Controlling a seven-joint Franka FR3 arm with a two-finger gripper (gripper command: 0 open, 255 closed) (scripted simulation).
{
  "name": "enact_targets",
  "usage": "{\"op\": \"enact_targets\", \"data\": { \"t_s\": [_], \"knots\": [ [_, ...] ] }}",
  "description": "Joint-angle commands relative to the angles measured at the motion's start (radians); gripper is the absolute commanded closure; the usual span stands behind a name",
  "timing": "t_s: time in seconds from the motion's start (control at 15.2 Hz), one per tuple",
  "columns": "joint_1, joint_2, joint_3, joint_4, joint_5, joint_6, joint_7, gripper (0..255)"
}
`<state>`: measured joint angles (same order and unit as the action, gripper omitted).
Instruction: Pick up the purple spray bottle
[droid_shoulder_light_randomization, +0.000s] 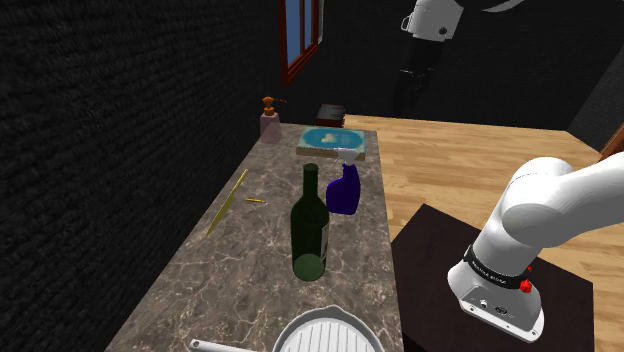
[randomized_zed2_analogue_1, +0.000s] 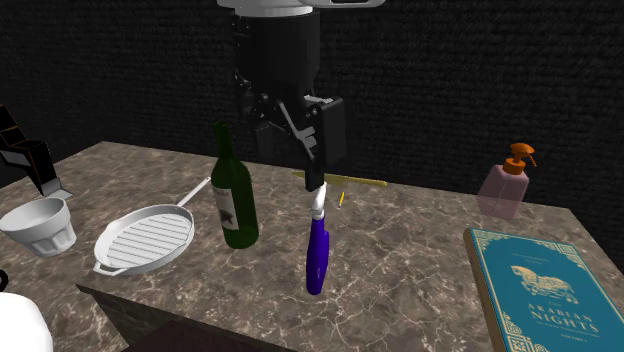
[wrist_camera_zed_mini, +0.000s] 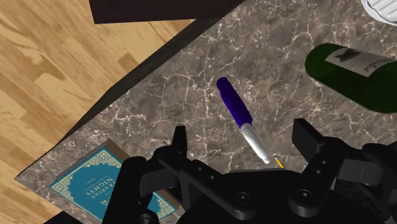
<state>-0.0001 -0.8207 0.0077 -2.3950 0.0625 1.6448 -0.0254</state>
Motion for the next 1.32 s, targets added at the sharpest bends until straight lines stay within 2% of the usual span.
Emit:
{"op": "enact_targets", "data": {
  "t_s": [0.0,0.73,1.25],
  "knots": [
    [0.000,0.000,0.000,0.000,0.000,0.000,0.000,0],
    [0.124,0.302,-0.021,-0.070,0.038,0.362,-0.264,0],
    [0.126,0.333,-0.020,-0.150,0.044,0.473,-0.275,0]
  ]
}}
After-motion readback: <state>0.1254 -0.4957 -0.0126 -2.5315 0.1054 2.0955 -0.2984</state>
